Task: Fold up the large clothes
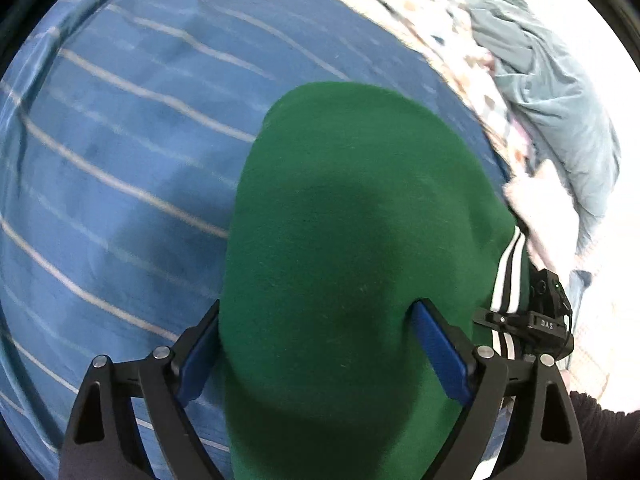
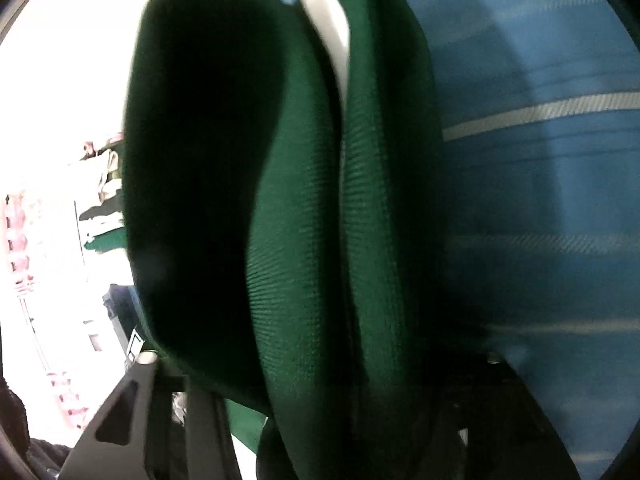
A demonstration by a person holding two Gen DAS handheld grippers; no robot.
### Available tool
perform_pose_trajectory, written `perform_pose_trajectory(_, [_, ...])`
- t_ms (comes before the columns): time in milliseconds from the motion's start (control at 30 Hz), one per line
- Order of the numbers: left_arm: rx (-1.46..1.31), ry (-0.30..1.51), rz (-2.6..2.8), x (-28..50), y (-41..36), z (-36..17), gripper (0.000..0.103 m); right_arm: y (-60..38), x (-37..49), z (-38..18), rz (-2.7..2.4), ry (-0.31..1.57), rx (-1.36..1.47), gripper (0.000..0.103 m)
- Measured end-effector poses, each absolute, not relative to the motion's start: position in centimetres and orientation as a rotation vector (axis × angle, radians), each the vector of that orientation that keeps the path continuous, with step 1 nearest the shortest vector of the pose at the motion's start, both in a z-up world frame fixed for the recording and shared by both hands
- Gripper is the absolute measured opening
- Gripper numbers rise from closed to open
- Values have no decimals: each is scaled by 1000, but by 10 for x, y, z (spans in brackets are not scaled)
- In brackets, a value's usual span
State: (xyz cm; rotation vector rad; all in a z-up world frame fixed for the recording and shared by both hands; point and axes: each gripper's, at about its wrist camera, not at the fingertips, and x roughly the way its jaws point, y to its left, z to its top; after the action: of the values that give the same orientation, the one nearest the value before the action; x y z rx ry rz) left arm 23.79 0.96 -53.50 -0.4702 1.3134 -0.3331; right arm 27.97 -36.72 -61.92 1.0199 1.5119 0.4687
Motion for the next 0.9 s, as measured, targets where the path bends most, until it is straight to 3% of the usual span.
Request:
perform_pose_trajectory(200, [-424, 1275, -461, 262, 10, -501, 90, -350, 280, -575, 421, 1435, 1073, 40])
perform_pose_trajectory(467, [-407, 1181, -557, 342, 43, -454, 90, -295, 342, -522, 398, 1322, 1066, 39])
perform_pose_trajectory(700, [-449, 1095, -546, 453, 65, -429, 90, -258, 472, -487, 455, 1223, 1006, 39])
perform_pose_trajectory(900, [-381, 1048, -517, 564, 72, -435, 90, -239, 612, -500, 511, 1191, 988, 39])
